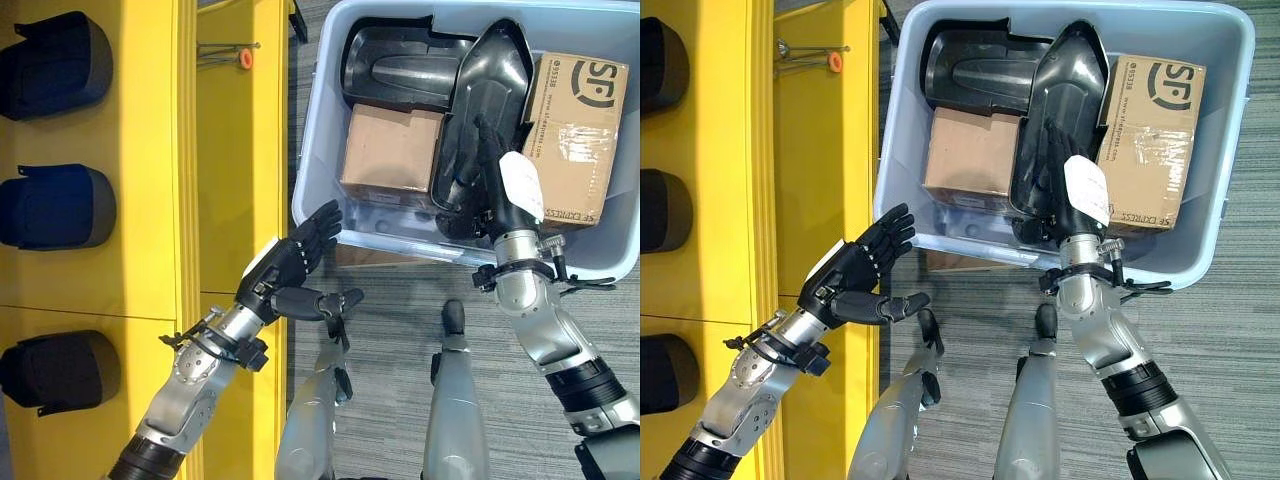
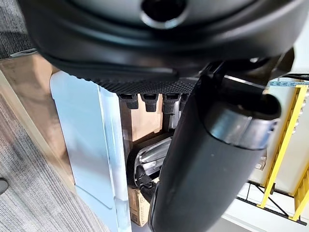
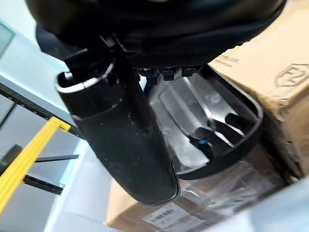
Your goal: Move parts from the plastic box to the shelf.
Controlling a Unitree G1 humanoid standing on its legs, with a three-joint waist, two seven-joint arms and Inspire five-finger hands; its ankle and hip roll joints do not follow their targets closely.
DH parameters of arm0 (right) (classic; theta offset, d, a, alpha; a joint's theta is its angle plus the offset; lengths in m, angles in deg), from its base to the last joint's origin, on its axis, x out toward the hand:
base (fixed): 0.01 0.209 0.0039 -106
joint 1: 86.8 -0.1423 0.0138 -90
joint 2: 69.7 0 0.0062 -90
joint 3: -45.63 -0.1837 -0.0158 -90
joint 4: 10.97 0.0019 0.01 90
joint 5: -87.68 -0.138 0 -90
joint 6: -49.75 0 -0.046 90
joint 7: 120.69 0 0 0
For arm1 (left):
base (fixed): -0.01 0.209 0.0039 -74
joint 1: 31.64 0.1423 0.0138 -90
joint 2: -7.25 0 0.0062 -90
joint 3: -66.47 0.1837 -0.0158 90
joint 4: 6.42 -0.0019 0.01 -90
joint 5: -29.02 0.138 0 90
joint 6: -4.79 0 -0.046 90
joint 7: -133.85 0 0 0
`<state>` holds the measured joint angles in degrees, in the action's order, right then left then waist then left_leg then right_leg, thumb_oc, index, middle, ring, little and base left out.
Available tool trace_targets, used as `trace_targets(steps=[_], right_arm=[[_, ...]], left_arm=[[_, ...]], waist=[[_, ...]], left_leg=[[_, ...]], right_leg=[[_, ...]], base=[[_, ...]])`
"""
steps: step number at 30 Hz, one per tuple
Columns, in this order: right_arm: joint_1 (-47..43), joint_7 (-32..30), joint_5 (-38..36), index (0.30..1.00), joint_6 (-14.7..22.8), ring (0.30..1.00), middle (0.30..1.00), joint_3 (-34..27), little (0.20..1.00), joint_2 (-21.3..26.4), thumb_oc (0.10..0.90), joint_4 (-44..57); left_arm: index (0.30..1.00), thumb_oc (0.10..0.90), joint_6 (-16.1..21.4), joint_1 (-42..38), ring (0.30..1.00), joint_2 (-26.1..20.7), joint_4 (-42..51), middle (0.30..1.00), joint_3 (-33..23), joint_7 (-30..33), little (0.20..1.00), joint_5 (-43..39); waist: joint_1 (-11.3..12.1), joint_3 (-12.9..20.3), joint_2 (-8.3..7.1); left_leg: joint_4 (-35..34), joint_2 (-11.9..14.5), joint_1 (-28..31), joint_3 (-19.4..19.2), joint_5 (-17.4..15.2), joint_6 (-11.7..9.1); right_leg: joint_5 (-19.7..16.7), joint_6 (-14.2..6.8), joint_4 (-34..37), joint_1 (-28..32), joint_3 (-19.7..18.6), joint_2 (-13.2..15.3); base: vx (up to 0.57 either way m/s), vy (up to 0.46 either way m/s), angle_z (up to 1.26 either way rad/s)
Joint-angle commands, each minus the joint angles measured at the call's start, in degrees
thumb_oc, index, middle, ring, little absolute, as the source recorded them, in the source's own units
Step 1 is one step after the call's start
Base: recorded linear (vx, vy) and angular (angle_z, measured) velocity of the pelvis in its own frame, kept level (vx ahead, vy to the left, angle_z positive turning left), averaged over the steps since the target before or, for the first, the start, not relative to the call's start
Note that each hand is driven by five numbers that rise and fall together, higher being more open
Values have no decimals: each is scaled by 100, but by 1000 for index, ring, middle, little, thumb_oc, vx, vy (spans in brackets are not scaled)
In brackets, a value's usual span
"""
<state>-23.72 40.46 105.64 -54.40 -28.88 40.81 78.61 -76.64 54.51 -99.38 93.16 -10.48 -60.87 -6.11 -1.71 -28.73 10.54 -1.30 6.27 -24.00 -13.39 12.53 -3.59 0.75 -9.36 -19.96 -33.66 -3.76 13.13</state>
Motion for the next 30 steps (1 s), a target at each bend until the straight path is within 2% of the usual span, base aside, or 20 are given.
trace_targets(steps=[1, 12, 14, 15, 23, 26, 30], right_arm=[[-479, -87, 576, 1000, 212, 1000, 1000, -128, 1000, 362, 900, 526], [-738, 441, 1142, 1000, -127, 1000, 1000, 77, 1000, 533, 900, 221], [-781, 542, 1199, 1000, -408, 1000, 1000, 139, 1000, 545, 900, 199], [-774, 502, 1133, 1000, -539, 1000, 1000, 151, 1000, 548, 900, 174], [-811, 454, 1356, 1000, -605, 1000, 1000, 169, 1000, 552, 900, 33], [-904, 330, 1445, 1000, -773, 1000, 1000, 189, 1000, 526, 900, 66], [-962, 161, 1453, 1000, -811, 1000, 1000, 186, 1000, 491, 900, 7]], left_arm=[[1000, 900, 444, -118, 1000, 46, 619, 1000, -329, -229, 1000, 91], [1000, 900, 498, -129, 1000, 30, 529, 1000, -344, -292, 1000, 112], [1000, 900, 471, -158, 1000, 33, 522, 1000, -352, -325, 1000, 55], [1000, 900, 459, -165, 1000, 55, 515, 1000, -348, -343, 1000, 80], [1000, 900, 477, -154, 1000, 51, 545, 1000, -347, -239, 1000, 161], [1000, 900, 414, -182, 1000, 86, 565, 1000, -321, -168, 1000, 229], [1000, 900, 430, -190, 1000, 107, 564, 1000, -310, -124, 1000, 244]], waist=[[-171, -106, 188], [-98, -106, 197], [-87, -106, 179], [-85, -106, 176], [-74, -106, 148], [-40, -106, 160], [-19, -106, 185]], left_leg=[[602, -15, -241, 414, -902, 94], [648, -7, -497, 441, -849, 81], [667, 5, -552, 444, -847, 72], [669, 12, -571, 434, -845, 79], [808, 8, -849, 443, -873, 94], [909, -30, -1020, 458, -893, 112], [975, -72, -1154, 478, -900, 118]], right_leg=[[560, 539, -216, -25, 637, -150], [584, 566, -305, -249, 650, -168], [589, 563, -322, -294, 657, -164], [587, 565, -325, -312, 655, -164], [571, 584, -383, -567, 626, -191], [577, 599, -453, -705, 602, -208], [580, 610, -493, -824, 578, -226]], base=[[0, 0, 0], [0, 0, 0], [5, -16, 1], [-5, -43, 3], [-2, -3, 1], [0, 0, 0], [0, 0, 0]])
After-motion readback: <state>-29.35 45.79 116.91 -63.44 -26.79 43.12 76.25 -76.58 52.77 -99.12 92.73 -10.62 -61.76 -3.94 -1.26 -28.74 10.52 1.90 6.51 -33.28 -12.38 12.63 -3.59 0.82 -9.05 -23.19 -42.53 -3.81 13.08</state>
